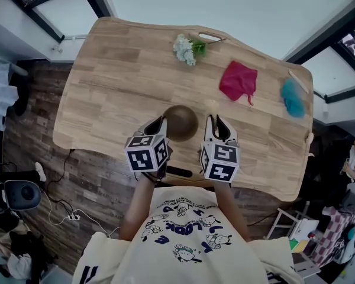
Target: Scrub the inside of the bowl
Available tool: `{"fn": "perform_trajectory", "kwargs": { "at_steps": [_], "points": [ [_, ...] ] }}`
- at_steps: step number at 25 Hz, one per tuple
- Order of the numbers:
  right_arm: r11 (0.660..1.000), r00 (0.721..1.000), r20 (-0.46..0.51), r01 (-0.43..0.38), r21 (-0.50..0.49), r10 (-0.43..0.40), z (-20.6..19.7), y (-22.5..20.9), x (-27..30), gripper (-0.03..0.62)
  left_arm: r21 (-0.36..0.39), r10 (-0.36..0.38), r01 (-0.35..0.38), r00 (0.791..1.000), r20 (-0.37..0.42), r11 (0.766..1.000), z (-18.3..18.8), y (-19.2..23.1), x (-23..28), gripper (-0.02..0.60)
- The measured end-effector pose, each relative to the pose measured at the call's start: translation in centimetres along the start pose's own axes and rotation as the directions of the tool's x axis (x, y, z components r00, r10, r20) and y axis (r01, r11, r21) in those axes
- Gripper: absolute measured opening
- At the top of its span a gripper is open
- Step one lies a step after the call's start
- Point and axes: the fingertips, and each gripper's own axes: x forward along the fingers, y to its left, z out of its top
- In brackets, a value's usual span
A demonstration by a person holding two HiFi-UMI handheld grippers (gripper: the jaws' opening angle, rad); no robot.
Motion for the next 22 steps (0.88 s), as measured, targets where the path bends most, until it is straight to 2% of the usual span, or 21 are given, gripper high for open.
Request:
{"fn": "perform_trajectory", "kwargs": {
  "at_steps": [22],
  "points": [
    [1.0, 1.0, -0.019, -0.005, 0.03, 0.006, -0.38, -0.03, 0.57, 0.057, 0.003, -0.002, 0.002, 1.0, -0.013, 1.0, -0.13, 0.08, 0.44, 0.043]
  ]
}}
